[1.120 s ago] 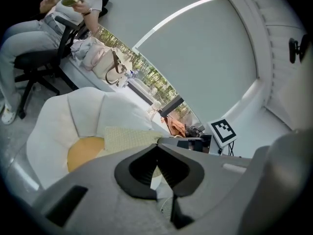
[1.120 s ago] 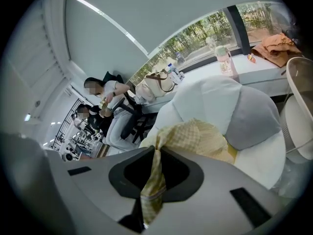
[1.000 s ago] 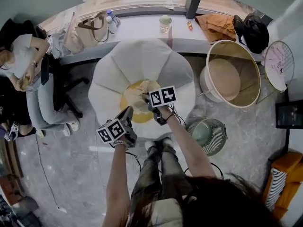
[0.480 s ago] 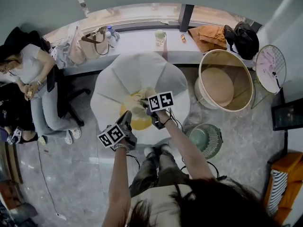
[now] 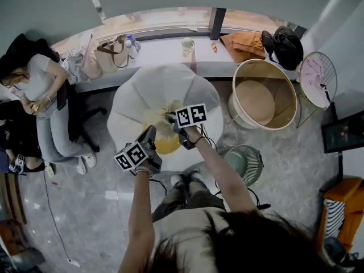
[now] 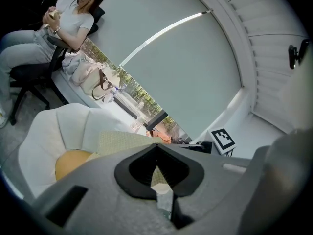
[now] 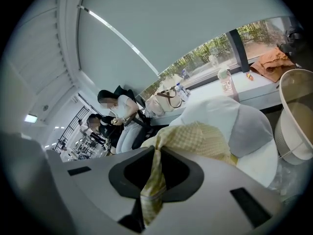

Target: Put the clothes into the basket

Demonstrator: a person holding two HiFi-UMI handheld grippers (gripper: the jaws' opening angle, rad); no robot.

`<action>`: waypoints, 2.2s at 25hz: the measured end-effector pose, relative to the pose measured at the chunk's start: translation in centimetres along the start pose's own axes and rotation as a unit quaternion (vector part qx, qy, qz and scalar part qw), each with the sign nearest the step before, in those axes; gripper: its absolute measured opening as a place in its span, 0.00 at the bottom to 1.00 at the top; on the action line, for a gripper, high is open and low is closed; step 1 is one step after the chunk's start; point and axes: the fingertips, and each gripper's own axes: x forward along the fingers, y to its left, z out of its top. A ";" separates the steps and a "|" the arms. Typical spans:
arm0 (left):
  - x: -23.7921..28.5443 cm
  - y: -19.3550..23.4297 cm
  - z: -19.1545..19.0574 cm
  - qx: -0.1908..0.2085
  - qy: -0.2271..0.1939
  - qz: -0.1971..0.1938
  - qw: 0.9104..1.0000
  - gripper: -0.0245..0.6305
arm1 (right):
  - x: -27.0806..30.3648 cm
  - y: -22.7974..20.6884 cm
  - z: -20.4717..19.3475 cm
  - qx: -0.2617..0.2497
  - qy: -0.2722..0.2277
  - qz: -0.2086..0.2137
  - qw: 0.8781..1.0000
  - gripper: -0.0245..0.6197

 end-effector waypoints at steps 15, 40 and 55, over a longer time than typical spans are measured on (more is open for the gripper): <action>-0.3 -2.4 0.9 0.021 0.002 -0.051 0.998 0.05 | -2.7 1.0 1.4 -0.007 -0.047 -0.019 0.999 0.10; 5.4 -13.1 -6.2 0.069 0.077 -0.123 0.987 0.05 | -15.8 -7.1 -1.6 0.044 -0.117 -0.071 0.990 0.10; 7.1 -21.2 -13.6 0.092 0.127 -0.157 0.975 0.05 | -25.2 -12.2 -5.1 0.079 -0.147 -0.098 0.981 0.10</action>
